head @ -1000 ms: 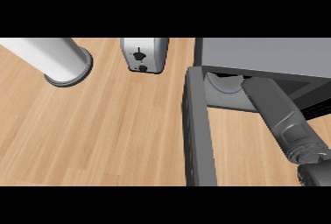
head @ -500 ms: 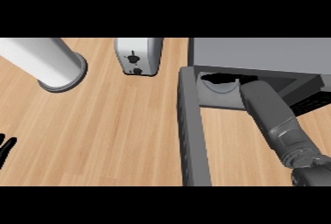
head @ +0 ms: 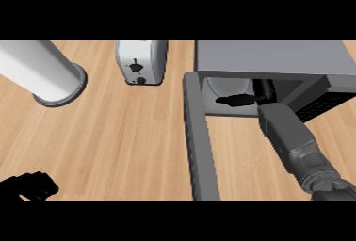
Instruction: Pick up the milk, place it into the microwave and close the microwave
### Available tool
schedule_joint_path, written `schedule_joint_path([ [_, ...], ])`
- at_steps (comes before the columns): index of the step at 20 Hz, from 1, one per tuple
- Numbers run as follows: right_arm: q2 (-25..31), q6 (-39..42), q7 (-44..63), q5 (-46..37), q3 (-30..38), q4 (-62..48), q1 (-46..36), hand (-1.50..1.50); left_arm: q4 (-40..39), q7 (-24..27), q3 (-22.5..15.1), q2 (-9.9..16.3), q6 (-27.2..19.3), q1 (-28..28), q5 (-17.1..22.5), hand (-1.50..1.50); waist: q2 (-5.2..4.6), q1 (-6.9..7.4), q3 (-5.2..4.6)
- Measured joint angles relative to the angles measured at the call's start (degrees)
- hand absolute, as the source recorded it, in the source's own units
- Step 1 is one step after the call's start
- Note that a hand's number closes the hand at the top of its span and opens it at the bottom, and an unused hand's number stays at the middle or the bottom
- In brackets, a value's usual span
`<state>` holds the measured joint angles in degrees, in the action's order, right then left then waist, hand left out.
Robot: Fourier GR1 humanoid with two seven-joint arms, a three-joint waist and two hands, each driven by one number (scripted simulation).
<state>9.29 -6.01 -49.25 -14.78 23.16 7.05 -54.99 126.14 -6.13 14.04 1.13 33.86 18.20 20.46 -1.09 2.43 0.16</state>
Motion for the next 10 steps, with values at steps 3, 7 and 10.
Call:
schedule_joint_path([
  [3,-0.7,4.6,-2.0,1.0,0.4,0.2,2.8,-1.5,1.1,-2.0,-3.3,-0.5,-1.5,-0.7,-1.2,1.5,0.32,-0.7,-0.04],
  [7,-1.1,8.7,-3.6,1.9,0.0,1.9,6.7,-1.5,0.1,-2.1,-8.0,-0.9,-3.7,-1.0,-4.1,1.5,0.72,-1.56,-0.09],
  [10,-2.3,9.9,-4.0,2.3,-1.0,4.5,10.4,-1.5,-2.0,-2.7,-9.4,-0.9,-4.7,-3.0,-5.1,1.5,1.09,-2.39,-0.15],
])
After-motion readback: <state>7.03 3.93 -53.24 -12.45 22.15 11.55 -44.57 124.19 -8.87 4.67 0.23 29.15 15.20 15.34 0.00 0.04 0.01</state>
